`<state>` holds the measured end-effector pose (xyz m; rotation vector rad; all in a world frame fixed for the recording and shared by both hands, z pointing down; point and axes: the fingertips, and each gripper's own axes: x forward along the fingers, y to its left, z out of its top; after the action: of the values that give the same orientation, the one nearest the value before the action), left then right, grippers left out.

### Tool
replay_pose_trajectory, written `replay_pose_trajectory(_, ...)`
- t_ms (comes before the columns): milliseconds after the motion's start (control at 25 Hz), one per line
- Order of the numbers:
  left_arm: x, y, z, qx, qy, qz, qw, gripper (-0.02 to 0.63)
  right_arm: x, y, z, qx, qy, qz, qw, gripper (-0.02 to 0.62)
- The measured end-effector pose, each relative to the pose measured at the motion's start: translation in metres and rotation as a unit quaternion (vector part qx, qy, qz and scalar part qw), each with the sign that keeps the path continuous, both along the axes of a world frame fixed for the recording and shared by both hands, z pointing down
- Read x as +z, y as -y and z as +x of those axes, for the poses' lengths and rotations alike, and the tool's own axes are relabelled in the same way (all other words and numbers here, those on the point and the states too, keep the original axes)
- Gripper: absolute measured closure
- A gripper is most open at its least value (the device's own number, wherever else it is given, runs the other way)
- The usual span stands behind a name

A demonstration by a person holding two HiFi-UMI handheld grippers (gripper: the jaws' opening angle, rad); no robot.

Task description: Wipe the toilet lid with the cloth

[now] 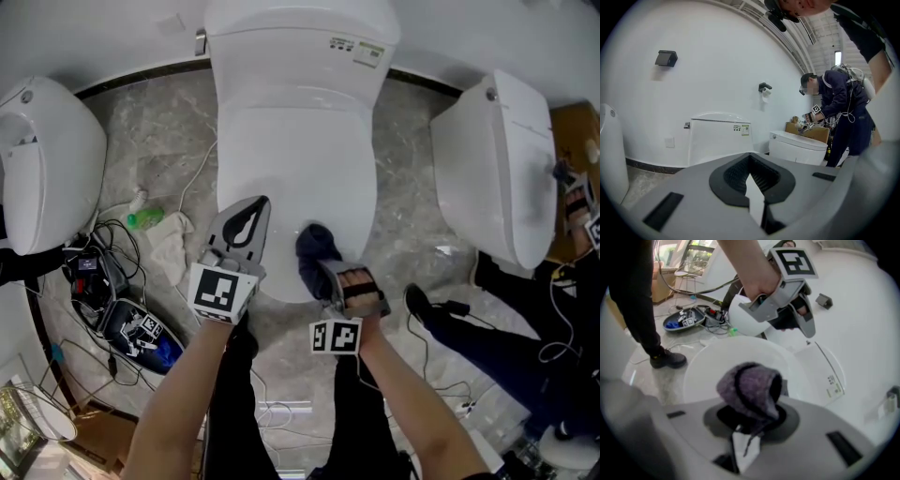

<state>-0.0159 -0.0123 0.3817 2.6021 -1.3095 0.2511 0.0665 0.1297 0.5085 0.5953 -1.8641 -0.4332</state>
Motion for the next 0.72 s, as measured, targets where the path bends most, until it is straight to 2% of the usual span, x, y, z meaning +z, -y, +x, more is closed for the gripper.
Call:
replay_pose_trajectory(160,-0.001,-0.001,-0.002,-0.007,-0.009,-0.015,0.9998,0.597,-0.008,-0.004,-0.001,-0.006,0.012,-0.001,1.000,0.497)
replay_pose_trajectory(280,0.000,-0.001,-0.008,-0.009,-0.006,-0.014,0.9998,0.597,-0.021,0.013,-0.001,-0.011,0.023,0.014,1.000,0.497)
replay_pose_trajectory(560,0.002,-0.001,-0.025,-0.011,0.004,-0.007,0.9999,0.597,-0.054,0.132,-0.012,0.003,0.023,0.086,0.996,0.497)
replay_pose_trajectory(720,0.001,-0.001,-0.032,-0.014,0.002,-0.011,0.9998,0.597,-0.059,0.201,-0.028,0.005,0.013,0.109,0.994,0.497)
